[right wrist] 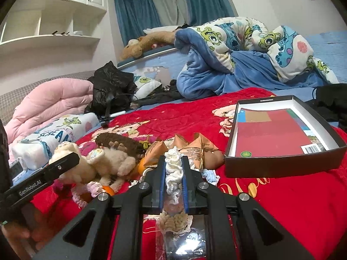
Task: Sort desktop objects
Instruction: 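Lift the plush and scrunchie and carry both toward the open black box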
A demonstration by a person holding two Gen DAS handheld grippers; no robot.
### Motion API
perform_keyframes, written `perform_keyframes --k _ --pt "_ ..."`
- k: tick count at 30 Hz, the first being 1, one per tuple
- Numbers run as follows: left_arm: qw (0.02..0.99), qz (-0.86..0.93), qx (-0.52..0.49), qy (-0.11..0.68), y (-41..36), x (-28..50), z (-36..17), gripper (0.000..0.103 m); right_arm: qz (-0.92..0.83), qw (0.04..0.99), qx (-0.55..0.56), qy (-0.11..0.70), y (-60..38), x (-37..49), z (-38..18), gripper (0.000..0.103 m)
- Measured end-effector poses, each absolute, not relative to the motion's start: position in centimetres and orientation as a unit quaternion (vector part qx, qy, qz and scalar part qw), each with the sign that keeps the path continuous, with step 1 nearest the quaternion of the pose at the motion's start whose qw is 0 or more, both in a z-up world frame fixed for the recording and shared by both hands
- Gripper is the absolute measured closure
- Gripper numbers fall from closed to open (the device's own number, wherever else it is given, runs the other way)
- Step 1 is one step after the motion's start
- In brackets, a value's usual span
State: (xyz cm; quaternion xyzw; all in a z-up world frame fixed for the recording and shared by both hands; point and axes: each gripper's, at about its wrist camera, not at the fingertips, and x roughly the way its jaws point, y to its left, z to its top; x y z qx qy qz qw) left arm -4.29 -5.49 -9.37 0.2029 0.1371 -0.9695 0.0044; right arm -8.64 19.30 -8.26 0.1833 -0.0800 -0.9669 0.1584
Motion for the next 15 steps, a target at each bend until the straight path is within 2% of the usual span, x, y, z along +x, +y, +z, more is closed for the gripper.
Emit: perform_keyframes --k 15 --pt "0.008 -0.972 0.196 0.128 -4.8 -3.4 -6.9 0.039 -0.964 0.165 0.189 -0.085 19.3 -8.9 -8.4 0.09"
